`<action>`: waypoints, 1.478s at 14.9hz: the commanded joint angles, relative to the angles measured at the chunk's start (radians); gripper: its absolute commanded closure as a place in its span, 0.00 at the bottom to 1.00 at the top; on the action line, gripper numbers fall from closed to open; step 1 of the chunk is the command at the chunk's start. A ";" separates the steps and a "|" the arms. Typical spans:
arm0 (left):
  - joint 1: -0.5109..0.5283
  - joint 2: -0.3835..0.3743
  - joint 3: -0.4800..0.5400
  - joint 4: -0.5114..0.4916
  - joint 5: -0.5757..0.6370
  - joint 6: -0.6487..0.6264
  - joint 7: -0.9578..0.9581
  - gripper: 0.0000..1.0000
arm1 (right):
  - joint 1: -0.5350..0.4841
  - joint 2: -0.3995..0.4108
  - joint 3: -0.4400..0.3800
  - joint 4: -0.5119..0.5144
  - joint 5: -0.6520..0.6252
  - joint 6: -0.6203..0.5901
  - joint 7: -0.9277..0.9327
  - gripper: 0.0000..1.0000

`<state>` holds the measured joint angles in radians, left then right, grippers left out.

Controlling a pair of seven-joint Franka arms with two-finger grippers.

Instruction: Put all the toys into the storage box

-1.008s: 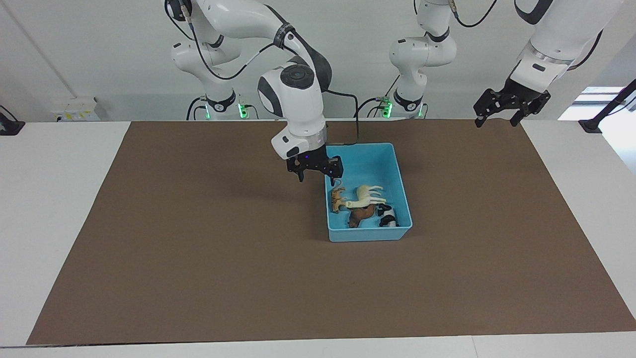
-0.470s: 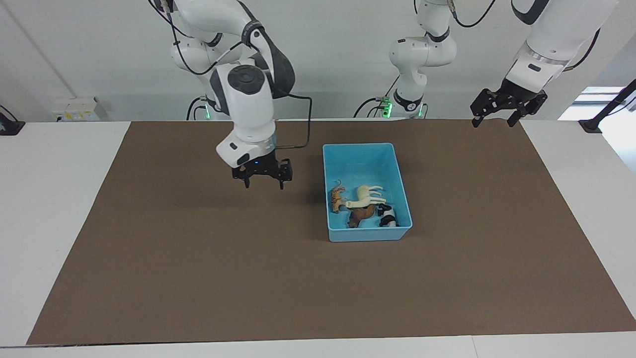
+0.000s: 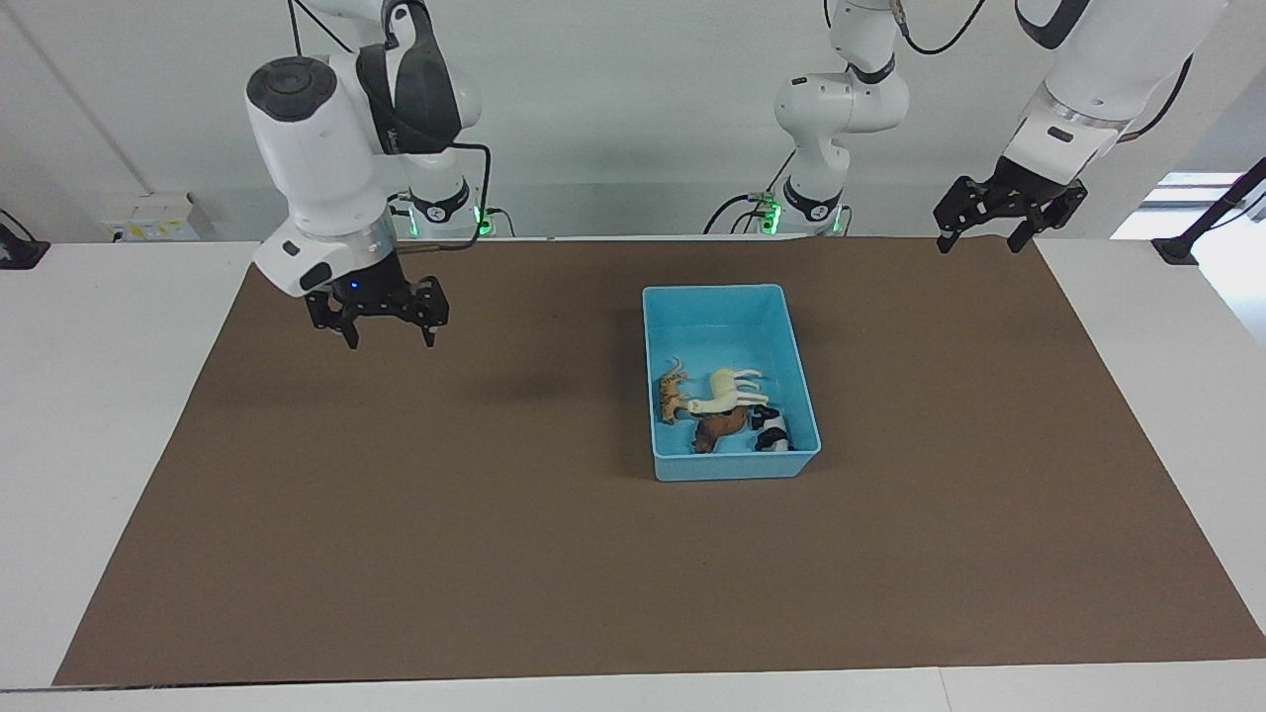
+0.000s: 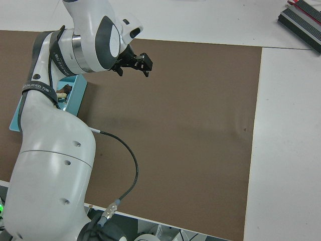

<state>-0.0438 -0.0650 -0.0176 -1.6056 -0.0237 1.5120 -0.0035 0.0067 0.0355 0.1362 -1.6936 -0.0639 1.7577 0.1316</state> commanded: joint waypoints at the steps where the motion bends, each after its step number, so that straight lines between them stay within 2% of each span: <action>1: -0.016 -0.015 0.016 -0.020 0.007 0.005 0.013 0.00 | -0.045 -0.084 0.013 -0.020 0.055 -0.059 -0.017 0.00; 5: -0.016 -0.013 0.016 -0.022 0.008 -0.001 0.008 0.00 | -0.108 -0.121 0.011 -0.027 0.116 -0.171 -0.017 0.00; 8: -0.018 -0.013 0.016 -0.022 0.008 -0.001 0.008 0.00 | -0.120 -0.141 0.011 -0.081 0.121 -0.120 -0.020 0.00; 13: -0.024 -0.013 0.010 -0.022 0.008 -0.004 0.007 0.00 | -0.145 -0.138 0.010 -0.097 0.119 -0.073 -0.088 0.00; 22: -0.010 -0.015 0.011 -0.023 0.008 -0.007 0.007 0.00 | -0.156 -0.063 0.010 0.028 0.104 -0.136 -0.115 0.00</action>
<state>-0.0476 -0.0650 -0.0099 -1.6122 -0.0237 1.5116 -0.0035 -0.1330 -0.0668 0.1359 -1.7173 0.0364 1.6505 0.0422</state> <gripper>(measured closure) 0.000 0.000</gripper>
